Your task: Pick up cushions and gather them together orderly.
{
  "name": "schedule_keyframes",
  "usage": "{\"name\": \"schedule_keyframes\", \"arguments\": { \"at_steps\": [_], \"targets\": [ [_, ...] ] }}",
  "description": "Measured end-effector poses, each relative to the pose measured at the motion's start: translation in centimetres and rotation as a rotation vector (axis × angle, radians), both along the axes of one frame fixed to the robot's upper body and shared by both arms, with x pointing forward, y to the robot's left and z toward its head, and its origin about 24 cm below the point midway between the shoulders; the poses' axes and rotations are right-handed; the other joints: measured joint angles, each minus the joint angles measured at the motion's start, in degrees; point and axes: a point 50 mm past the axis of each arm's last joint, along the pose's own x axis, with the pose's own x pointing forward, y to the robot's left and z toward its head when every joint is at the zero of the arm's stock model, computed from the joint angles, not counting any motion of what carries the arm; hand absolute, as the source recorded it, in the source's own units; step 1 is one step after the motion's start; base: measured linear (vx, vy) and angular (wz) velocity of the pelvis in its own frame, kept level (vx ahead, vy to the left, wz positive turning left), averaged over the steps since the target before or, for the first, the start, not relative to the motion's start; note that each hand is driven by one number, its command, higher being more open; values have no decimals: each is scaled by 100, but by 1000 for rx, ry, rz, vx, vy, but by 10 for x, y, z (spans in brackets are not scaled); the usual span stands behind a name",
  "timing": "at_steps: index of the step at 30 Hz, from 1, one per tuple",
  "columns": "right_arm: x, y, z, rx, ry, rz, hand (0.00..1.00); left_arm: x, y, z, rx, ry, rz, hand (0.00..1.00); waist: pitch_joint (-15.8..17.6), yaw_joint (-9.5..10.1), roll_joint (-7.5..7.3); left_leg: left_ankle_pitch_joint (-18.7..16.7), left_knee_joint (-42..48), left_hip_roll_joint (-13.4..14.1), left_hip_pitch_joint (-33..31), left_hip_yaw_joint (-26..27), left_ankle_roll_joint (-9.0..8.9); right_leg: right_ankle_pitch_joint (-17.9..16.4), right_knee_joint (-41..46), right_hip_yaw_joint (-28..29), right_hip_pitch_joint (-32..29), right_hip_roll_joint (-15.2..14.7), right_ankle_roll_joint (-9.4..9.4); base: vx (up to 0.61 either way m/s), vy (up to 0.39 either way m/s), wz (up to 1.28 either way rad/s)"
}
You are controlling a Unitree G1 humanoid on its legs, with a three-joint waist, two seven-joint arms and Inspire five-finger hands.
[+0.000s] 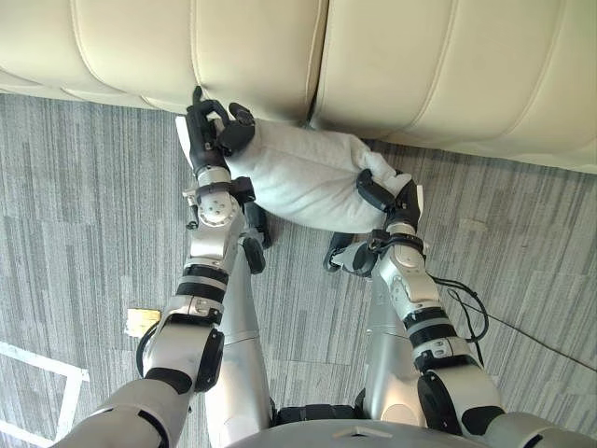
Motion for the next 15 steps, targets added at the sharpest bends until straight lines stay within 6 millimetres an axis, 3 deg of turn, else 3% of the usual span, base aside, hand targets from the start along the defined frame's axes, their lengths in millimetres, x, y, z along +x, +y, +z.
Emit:
{"name": "schedule_keyframes", "arguments": {
  "at_steps": [5,9,15],
  "targets": [
    [-25,-8,-6,7,-8,-26,0,-24,-6,-21,-91,16,-14,0,-104,25,-20,48,-655,-70,1153,103,-56,79,-684,-62,1136,86,89,91,0,-3],
    [-39,-10,-10,7,-4,-33,0,-38,-9,-30,-116,29,-31,0,-195,44,-38,104,-1059,-140,1758,193,-91,104,-1035,-76,1678,104,132,132,-14,-3],
    [-71,-14,-41,-4,120,-34,0,-65,-9,-65,-146,143,-47,0,-834,31,-39,209,-1890,-249,2663,285,-232,133,-1746,-136,2497,227,183,172,-40,-3]
  ]
}}
